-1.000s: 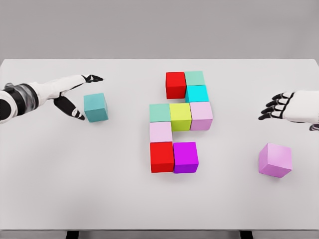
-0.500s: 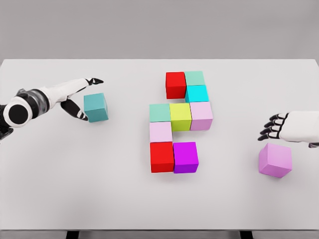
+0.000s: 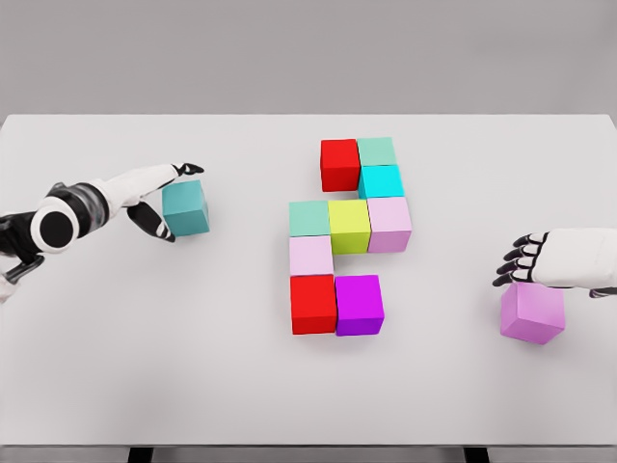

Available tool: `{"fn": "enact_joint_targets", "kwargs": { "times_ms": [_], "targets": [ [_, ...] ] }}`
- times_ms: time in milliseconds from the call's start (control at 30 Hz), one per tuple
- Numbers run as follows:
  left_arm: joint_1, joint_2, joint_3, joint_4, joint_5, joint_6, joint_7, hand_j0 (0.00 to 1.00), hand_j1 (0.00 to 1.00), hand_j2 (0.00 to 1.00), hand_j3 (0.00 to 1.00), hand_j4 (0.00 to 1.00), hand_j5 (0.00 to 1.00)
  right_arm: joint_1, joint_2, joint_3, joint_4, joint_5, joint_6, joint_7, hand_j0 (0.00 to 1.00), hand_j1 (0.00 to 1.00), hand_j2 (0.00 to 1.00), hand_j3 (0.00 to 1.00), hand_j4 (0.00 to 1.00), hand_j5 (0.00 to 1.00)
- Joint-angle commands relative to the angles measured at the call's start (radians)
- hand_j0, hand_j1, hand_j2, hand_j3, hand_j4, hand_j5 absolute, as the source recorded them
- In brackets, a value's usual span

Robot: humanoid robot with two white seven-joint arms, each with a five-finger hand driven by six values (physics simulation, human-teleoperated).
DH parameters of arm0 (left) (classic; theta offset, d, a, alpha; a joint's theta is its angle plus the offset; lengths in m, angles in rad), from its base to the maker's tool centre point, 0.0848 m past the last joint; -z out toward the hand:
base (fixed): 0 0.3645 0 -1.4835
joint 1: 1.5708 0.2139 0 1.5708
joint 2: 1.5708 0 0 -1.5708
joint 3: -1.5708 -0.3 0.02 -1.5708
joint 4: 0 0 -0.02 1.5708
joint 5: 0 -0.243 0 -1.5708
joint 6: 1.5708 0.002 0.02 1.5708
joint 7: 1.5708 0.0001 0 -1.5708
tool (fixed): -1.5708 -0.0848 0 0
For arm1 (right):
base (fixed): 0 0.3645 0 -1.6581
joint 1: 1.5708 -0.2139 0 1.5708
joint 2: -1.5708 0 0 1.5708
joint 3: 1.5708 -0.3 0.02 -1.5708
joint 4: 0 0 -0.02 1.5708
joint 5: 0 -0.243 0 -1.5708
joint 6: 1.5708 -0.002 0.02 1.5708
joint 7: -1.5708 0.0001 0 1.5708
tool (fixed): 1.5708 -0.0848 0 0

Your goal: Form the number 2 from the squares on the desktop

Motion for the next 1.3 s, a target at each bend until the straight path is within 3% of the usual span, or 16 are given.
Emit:
{"fn": "enact_joint_targets", "kwargs": {
  "times_ms": [0,467,767,900,967,1067,1200,1267],
  "targets": [
    [0.0,-0.004,-0.001,0.003,-0.008,0.0,0.001,0.98,0.98,0.98,0.98,0.98,0.98,0.0,0.004,0.003,-0.001,-0.003,0.002,0.0,1.0,1.0,1.0,1.0,1.0,1.0],
    [0.003,-0.014,-0.001,0.023,-0.015,-0.001,0.001,0.86,0.86,0.86,0.86,0.86,0.86,-0.001,0.023,0.072,-0.003,-0.003,0.002,0.0,1.0,1.0,1.0,1.0,1.0,1.0],
    [0.003,-0.019,-0.001,0.025,-0.014,-0.009,0.001,0.62,0.62,0.62,0.62,0.62,0.62,-0.001,0.031,0.083,-0.003,-0.001,0.002,0.0,1.0,1.0,1.0,1.0,1.0,1.0],
    [0.002,-0.02,-0.001,0.026,-0.006,-0.011,0.001,0.57,0.57,0.57,0.57,0.57,0.57,-0.001,0.03,0.083,-0.003,-0.001,0.002,0.0,0.87,0.87,0.87,0.87,0.87,0.87],
    [-0.003,-0.02,-0.001,0.023,-0.003,-0.011,-0.001,0.57,0.57,0.57,0.57,0.57,0.57,-0.001,0.03,0.083,-0.001,-0.003,0.002,0.0,0.7,0.7,0.7,0.7,0.7,0.7],
    [-0.015,-0.037,-0.001,0.02,0.0,-0.012,-0.005,0.54,0.54,0.54,0.54,0.54,0.54,0.0,0.03,0.083,-0.001,-0.004,0.002,0.0,0.55,0.55,0.55,0.55,0.55,0.55],
    [-0.041,-0.089,-0.001,0.037,0.014,-0.009,-0.004,0.52,0.52,0.52,0.52,0.52,0.52,-0.001,0.03,0.08,0.0,-0.009,0.002,0.0,0.54,0.54,0.54,0.54,0.54,0.54],
    [-0.06,-0.143,-0.001,0.091,0.014,-0.009,-0.004,0.51,0.51,0.51,0.51,0.51,0.51,-0.003,0.03,0.075,0.007,-0.024,0.002,0.0,0.55,0.55,0.55,0.55,0.55,0.55]
  ]
}}
